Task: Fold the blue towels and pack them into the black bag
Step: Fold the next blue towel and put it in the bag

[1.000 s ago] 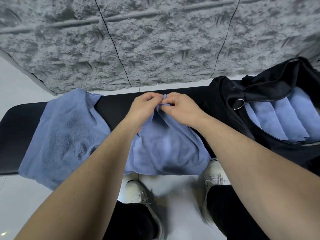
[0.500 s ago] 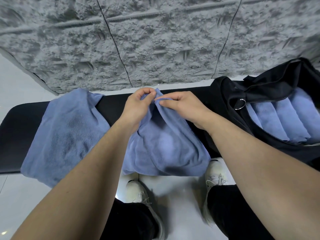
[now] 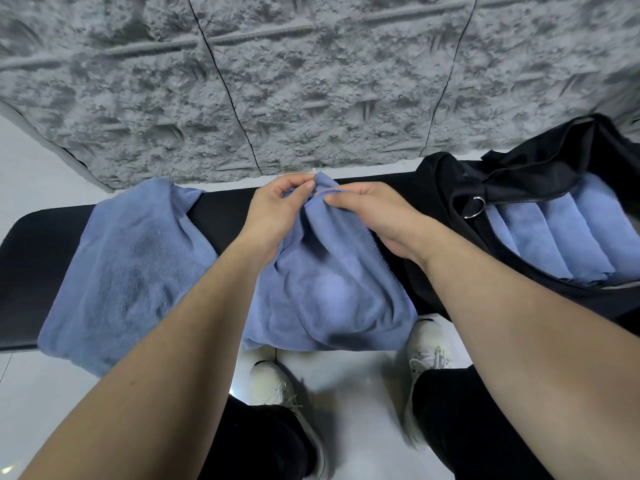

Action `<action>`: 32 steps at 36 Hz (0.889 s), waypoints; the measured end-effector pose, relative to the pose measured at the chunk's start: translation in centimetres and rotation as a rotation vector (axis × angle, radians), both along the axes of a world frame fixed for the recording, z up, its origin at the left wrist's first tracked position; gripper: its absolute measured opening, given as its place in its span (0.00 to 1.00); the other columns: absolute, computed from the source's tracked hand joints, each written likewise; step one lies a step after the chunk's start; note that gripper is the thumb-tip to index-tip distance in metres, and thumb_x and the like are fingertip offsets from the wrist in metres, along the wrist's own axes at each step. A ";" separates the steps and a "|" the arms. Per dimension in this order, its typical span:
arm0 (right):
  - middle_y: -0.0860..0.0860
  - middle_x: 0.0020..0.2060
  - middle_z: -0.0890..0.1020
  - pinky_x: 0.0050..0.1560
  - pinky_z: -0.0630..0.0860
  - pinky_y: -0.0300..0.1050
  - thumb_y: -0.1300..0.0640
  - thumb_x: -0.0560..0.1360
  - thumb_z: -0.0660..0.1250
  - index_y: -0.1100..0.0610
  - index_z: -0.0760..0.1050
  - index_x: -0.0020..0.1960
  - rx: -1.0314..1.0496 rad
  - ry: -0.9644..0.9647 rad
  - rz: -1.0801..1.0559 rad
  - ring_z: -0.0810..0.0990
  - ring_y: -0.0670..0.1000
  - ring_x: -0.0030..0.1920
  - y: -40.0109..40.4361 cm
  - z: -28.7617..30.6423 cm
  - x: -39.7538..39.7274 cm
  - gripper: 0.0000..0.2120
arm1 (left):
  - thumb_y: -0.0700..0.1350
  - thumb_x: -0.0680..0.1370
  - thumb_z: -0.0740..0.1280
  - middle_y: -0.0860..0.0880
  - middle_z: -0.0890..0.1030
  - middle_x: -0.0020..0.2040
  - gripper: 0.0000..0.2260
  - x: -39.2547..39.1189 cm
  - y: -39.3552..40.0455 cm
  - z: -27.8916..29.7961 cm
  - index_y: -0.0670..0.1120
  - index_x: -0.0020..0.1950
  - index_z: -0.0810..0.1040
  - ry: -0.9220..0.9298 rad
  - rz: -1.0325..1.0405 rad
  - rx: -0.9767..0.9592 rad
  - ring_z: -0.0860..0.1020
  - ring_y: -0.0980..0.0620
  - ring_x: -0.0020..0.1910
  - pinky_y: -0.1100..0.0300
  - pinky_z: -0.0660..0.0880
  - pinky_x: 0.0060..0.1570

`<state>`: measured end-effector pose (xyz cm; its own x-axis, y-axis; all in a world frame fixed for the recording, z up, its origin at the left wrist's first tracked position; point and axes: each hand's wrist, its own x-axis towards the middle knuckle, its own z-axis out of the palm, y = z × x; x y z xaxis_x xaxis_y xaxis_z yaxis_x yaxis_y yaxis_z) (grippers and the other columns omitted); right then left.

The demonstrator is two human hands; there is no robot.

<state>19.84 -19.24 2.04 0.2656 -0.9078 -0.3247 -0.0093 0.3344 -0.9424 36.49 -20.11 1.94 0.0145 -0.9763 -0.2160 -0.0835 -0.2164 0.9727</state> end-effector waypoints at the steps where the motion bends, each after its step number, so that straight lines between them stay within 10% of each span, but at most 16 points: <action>1: 0.53 0.53 0.85 0.66 0.74 0.45 0.59 0.78 0.68 0.58 0.84 0.56 -0.016 0.023 -0.009 0.82 0.50 0.59 0.0 0.0 0.0 0.09 | 0.43 0.80 0.68 0.52 0.86 0.47 0.05 -0.1 0.1 0.2 0.47 0.53 0.84 0.002 0.009 0.003 0.83 0.58 0.48 0.68 0.76 0.46; 11: 0.48 0.49 0.72 0.44 0.65 0.23 0.57 0.78 0.68 0.57 0.84 0.54 -0.308 0.466 0.082 0.73 0.43 0.47 0.4 0.4 1.3 0.08 | 0.51 0.76 0.73 0.53 0.83 0.39 0.13 -0.8 0.5 1.1 0.42 0.48 0.79 -0.043 -0.093 0.052 0.81 0.60 0.39 0.71 0.75 0.38; 16: 0.58 0.51 0.82 0.50 0.74 0.43 0.56 0.77 0.69 0.55 0.86 0.50 -0.243 0.392 0.008 0.79 0.52 0.46 0.4 0.7 1.1 0.07 | 0.50 0.77 0.72 0.55 0.81 0.35 0.08 -0.5 0.2 0.8 0.50 0.39 0.79 -0.099 -0.079 0.049 0.78 0.61 0.36 0.70 0.74 0.37; 20: 0.43 0.49 0.86 0.62 0.74 0.39 0.56 0.76 0.70 0.50 0.86 0.50 -0.129 0.255 -0.013 0.81 0.41 0.55 0.3 0.5 0.7 0.06 | 0.50 0.77 0.72 0.53 0.80 0.38 0.07 -0.2 0.1 0.6 0.49 0.42 0.79 -0.147 -0.061 0.043 0.76 0.60 0.35 0.71 0.73 0.35; 28: 0.54 0.45 0.87 0.55 0.79 0.42 0.62 0.77 0.68 0.56 0.85 0.43 0.019 -0.062 -0.179 0.84 0.49 0.47 0.1 1.5 -0.1 0.08 | 0.50 0.76 0.70 0.51 0.78 0.40 0.09 0.2 -0.1 0.3 0.53 0.38 0.75 -0.180 -0.038 0.074 0.75 0.53 0.39 0.59 0.71 0.41; 32: 0.57 0.50 0.86 0.60 0.79 0.48 0.62 0.77 0.69 0.63 0.83 0.55 0.077 -0.132 -0.224 0.84 0.55 0.54 0.0 1.3 -0.2 0.09 | 0.44 0.75 0.67 0.52 0.77 0.35 0.06 -0.1 -0.2 0.2 0.49 0.39 0.73 -0.186 -0.026 0.060 0.74 0.55 0.37 0.63 0.69 0.40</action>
